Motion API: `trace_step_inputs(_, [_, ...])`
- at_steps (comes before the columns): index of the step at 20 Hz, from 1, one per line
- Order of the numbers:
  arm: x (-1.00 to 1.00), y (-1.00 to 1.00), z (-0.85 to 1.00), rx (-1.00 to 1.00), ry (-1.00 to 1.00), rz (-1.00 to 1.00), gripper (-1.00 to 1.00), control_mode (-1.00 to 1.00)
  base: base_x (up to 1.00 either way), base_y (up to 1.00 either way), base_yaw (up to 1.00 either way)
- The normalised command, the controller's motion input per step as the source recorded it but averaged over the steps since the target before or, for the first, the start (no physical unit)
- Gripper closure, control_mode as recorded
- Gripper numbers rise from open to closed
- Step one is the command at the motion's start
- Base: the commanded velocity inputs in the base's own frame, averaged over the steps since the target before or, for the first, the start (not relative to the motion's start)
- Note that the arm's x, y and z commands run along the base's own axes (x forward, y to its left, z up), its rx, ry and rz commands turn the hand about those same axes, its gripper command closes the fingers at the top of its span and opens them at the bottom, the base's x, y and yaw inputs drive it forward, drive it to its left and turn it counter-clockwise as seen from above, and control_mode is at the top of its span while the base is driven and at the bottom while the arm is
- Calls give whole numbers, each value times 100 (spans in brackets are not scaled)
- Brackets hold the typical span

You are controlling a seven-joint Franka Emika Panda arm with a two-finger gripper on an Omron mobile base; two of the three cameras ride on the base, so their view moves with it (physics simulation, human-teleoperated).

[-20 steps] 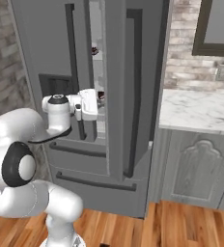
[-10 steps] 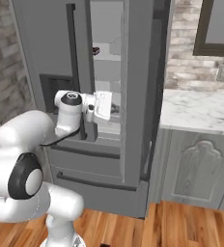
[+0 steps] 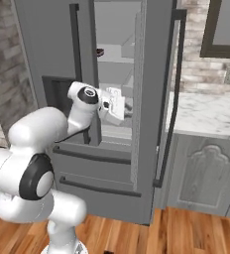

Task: Take the cakes from the fridge and place them on the empty tray on the dining counter.

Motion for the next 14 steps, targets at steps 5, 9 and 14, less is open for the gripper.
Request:
trace_step_inputs(5, [-71, 60, 37, -3, 8, 10, 100, -100, 0, 0, 0])
trace_step_inputs(9, [-98, 100, 96, -14, 24, 34, 100, -100, 0, 0, 0])
trace_step_inputs(14, [-75, 65, 86, -19, 26, 61, 100, -100, 0, 0, 0])
